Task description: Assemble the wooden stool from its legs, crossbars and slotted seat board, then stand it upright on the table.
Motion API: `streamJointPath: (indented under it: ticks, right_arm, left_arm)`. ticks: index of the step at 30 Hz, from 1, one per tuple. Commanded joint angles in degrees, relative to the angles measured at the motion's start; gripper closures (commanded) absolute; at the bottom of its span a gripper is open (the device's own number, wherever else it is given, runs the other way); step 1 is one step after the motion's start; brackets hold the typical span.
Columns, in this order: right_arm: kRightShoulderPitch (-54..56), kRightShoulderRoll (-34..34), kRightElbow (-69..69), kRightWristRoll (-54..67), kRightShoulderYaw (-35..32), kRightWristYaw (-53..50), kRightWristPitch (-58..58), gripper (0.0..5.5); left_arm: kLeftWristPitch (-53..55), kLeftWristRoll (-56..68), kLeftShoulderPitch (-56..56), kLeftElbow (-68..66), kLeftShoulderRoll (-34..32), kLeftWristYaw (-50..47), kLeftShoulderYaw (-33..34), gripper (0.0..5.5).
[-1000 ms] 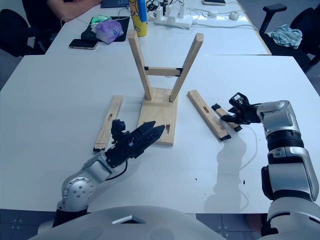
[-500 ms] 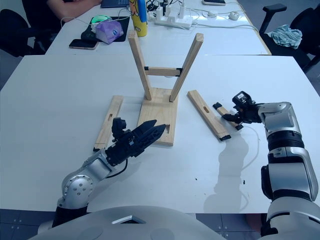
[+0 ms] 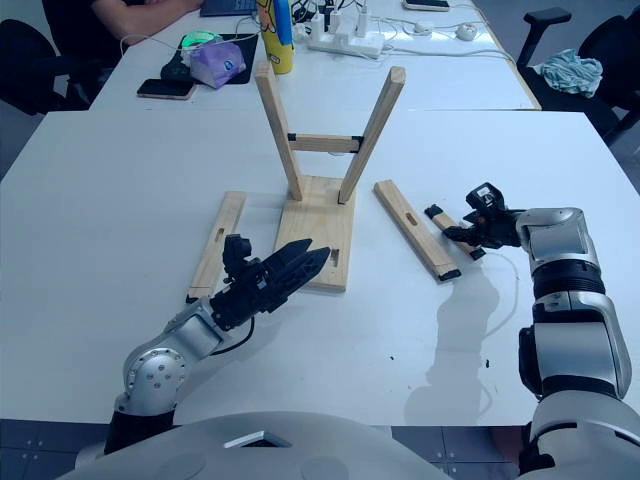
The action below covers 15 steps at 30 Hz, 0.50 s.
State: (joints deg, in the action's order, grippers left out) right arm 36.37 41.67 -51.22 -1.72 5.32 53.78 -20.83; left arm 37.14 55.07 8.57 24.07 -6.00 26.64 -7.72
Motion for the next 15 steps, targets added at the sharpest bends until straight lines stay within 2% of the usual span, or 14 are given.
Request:
streamJointPath:
  ticks: [1,6,11,15]
  right_arm:
    - [-3.71,-1.97,-1.83,-1.29,2.28,1.92,-2.33,3.39]
    - [-4.77,-2.32,-0.52,-0.61,1.85,2.30,-1.97,4.14]
    - [-7.53,-3.62,3.21,1.75,-0.77,-0.23,-0.46,4.17]
    - [-8.75,-6.72,10.36,7.25,-6.70,-4.77,1.16,4.17]
  left_arm:
    - [0.83,0.06,-1.11,-0.39,-0.67,0.03,0.57,0.54]
    - [0.42,-0.92,-1.98,-1.05,-0.66,-0.85,1.62,0.54]
    - [-0.07,-2.20,-3.68,-2.79,-1.34,-0.48,3.06,0.54]
    - [0.20,-2.34,-5.37,-3.74,-2.05,-0.08,4.17,0.54]
